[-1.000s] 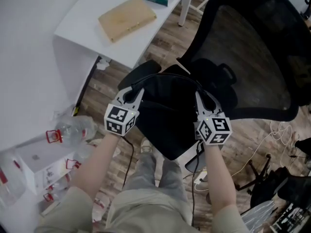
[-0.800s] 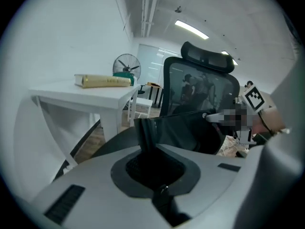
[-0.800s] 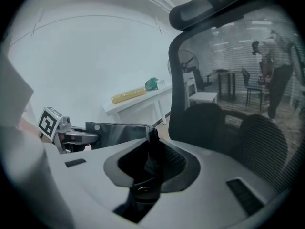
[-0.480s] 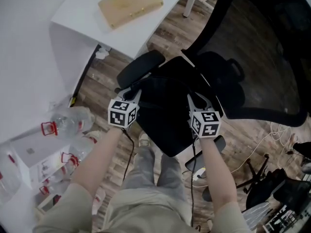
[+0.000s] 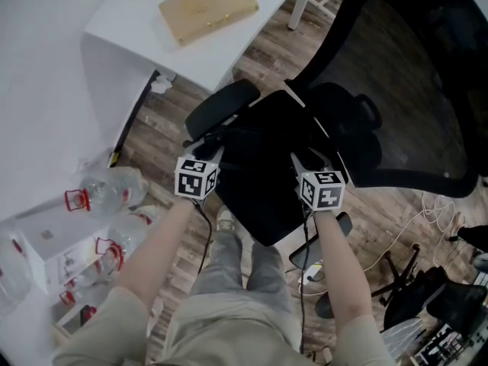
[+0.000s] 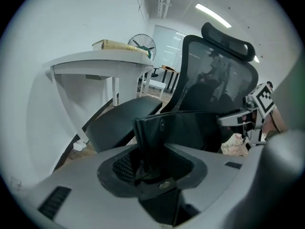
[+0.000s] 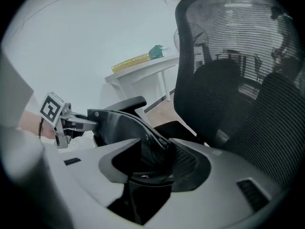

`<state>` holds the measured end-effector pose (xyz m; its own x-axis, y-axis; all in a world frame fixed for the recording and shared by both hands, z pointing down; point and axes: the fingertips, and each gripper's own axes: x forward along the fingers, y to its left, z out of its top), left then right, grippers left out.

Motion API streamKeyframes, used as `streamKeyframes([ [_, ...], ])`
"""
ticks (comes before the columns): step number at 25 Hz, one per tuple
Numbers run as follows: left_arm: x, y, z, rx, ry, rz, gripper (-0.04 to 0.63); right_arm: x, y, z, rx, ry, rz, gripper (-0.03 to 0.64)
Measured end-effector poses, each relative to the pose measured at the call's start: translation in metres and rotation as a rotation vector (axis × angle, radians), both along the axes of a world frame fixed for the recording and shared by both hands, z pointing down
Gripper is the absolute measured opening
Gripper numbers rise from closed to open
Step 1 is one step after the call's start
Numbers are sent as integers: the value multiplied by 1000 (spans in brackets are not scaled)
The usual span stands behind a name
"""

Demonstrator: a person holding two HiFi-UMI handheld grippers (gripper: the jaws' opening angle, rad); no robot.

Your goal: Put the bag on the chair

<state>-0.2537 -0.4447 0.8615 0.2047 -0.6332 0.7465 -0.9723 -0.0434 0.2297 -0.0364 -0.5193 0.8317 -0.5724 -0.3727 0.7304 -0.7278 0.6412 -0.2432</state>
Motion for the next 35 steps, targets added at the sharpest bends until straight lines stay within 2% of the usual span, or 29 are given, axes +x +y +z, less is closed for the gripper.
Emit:
streamKeyframes([
  [1, -2, 3, 1, -22, -3, -9, 203, -1, 2, -2, -9, 1, -6, 196],
  [2, -4, 7, 1, -41, -1, -17, 255, -1, 4, -5, -19, 5, -15, 225],
  [3, -6, 12, 0, -53, 3, -23, 270, -1, 6, -8, -26, 11, -23, 239],
  [8, -9, 31, -28, -59, 14, -23, 290, 4, 14, -36, -29, 30, -34, 262],
  [13, -11, 41, -73, -28, 39, -49, 291, 9, 22, -81, -28, 9, -24, 261],
  [17, -6, 42, -119, 40, 22, -5, 284, 9, 24, -132, 36, -16, -26, 254],
  [19, -3, 42, -145, 79, 14, 23, 271, 11, 23, -163, 97, -27, -18, 199],
  [20, -3, 42, -159, 102, 12, 29, 259, 10, 23, -179, 120, -39, -16, 193],
  [24, 1, 44, -209, 164, 20, 35, 199, 9, 29, -251, 185, -108, -23, 159],
  [27, 3, 47, -246, 200, -2, 59, 160, 7, 41, -311, 246, -164, -40, 133],
  [32, 6, 56, -311, 288, -30, 100, 128, 11, 66, -400, 348, -254, -75, 86],
  [35, 15, 65, -350, 346, -9, 136, 108, 15, 84, -443, 390, -299, -91, 61],
])
